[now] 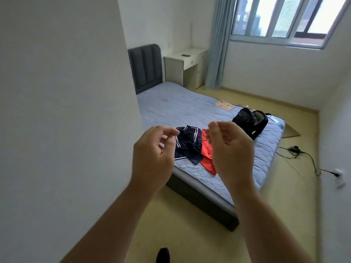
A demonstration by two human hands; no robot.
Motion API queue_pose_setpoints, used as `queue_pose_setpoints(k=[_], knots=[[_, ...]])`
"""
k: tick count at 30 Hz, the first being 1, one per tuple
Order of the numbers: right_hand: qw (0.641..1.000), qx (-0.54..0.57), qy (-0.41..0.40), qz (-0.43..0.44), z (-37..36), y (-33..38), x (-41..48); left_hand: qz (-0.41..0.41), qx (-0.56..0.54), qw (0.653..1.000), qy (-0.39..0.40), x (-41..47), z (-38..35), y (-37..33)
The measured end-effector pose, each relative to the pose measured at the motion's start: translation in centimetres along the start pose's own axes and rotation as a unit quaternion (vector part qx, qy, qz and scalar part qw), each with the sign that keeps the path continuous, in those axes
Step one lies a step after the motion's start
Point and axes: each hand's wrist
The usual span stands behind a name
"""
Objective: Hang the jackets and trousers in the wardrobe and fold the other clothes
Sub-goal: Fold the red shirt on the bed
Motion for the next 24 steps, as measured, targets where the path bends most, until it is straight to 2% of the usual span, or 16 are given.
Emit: queue_pose_setpoints(k=[10,16,21,24], knots=[[0.987,-0.123,-0.071,-0.078,-5.5,-12.6,15.0,0.006,-0.039,0.984,0.174,15.4,-15.9,12.2],[0.969,-0.173,-0.086,-0.155,-6.6,-20.8,20.7,0.031,-0.038,0.961,0.271,20.0,-25.0,17.9],[0.950,-0.187,-0.071,-0.241,-7.2,-31.9,24.8,0.065,-0.008,0.936,0.346,21.6,-33.6,23.2],[0.918,-0.205,-0.034,-0.337,-7.8,-41.3,26.0,0.103,0.029,0.907,0.407,21.8,-39.5,26.6]])
Point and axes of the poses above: each hand's wrist, its own x-axis towards the middle knuckle, its own z-axis out of the back of the hand, y = z × x
